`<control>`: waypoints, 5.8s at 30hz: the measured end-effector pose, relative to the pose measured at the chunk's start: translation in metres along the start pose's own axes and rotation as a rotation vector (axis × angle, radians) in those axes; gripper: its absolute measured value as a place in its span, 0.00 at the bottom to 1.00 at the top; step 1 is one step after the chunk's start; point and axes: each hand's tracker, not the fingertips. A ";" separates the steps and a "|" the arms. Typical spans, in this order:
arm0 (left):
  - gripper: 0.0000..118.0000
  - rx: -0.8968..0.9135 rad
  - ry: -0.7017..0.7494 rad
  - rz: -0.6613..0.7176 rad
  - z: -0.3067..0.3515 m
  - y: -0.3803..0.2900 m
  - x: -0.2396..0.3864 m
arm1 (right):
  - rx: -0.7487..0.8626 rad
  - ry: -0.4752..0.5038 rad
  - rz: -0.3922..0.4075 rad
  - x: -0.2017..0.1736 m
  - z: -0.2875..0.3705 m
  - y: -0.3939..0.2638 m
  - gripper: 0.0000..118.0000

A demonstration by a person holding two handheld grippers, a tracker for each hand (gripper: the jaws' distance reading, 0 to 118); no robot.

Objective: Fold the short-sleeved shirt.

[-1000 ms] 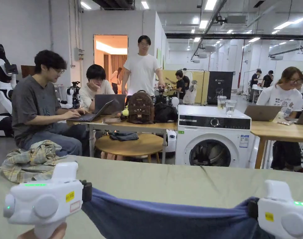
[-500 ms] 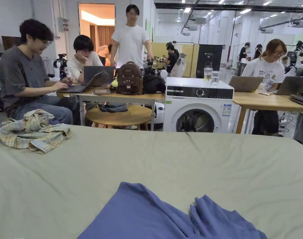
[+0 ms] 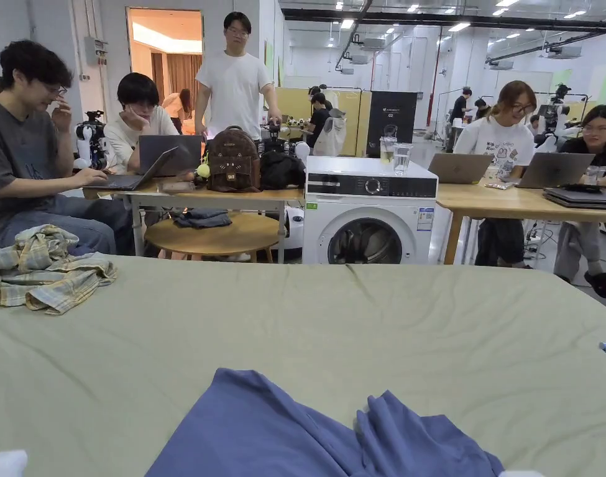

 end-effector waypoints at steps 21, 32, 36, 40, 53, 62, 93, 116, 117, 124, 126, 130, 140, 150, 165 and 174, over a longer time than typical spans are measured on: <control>0.00 0.065 -0.146 0.002 -0.009 0.024 0.034 | 0.155 0.115 0.035 -0.057 -0.011 0.052 0.00; 0.41 -0.302 0.008 0.249 -0.011 -0.062 -0.030 | 0.095 0.181 0.007 -0.042 -0.022 0.036 0.00; 0.31 -0.376 0.008 0.223 -0.032 -0.080 -0.027 | 0.087 0.159 0.015 -0.028 -0.020 0.030 0.00; 0.01 -0.395 -0.016 0.146 -0.045 -0.074 -0.020 | 0.075 0.123 -0.038 -0.002 -0.018 0.031 0.00; 0.01 -0.468 0.048 0.006 -0.047 -0.072 0.010 | -0.327 0.117 -0.078 0.116 -0.150 0.128 0.48; 0.01 -0.478 0.060 0.000 -0.052 -0.071 0.000 | -0.622 0.139 -0.062 0.116 -0.257 0.113 0.43; 0.01 0.306 -0.122 0.046 0.018 0.236 0.030 | 0.156 -0.121 0.018 0.079 0.006 0.321 0.05; 0.01 0.350 0.142 -0.142 -0.137 0.420 0.033 | 0.314 -0.189 0.003 0.033 -0.142 0.440 0.04; 0.01 0.353 0.141 -0.128 -0.143 0.418 0.029 | 0.314 -0.200 0.024 0.030 -0.150 0.438 0.04; 0.01 0.218 0.159 -0.129 -0.193 0.349 0.013 | 0.219 -0.183 0.034 0.026 -0.209 0.385 0.04; 0.01 0.188 0.120 -0.099 -0.202 0.312 0.003 | 0.178 -0.179 0.034 0.026 -0.217 0.349 0.04; 0.01 0.083 0.044 -0.091 -0.191 0.213 -0.009 | 0.127 -0.141 0.038 0.033 -0.214 0.254 0.04; 0.01 0.000 -0.012 0.047 -0.058 0.025 -0.057 | -0.024 -0.035 -0.140 0.082 -0.102 0.064 0.04; 0.01 -0.174 0.014 0.029 0.016 -0.055 -0.071 | -0.147 -0.012 -0.030 0.075 -0.011 -0.030 0.04; 0.53 0.018 -0.030 -0.087 0.019 -0.007 -0.021 | 0.032 0.021 0.015 0.051 0.018 -0.008 0.47; 0.28 0.155 -0.162 -0.096 0.012 0.033 0.034 | 0.146 0.078 -0.081 0.017 0.010 0.035 0.31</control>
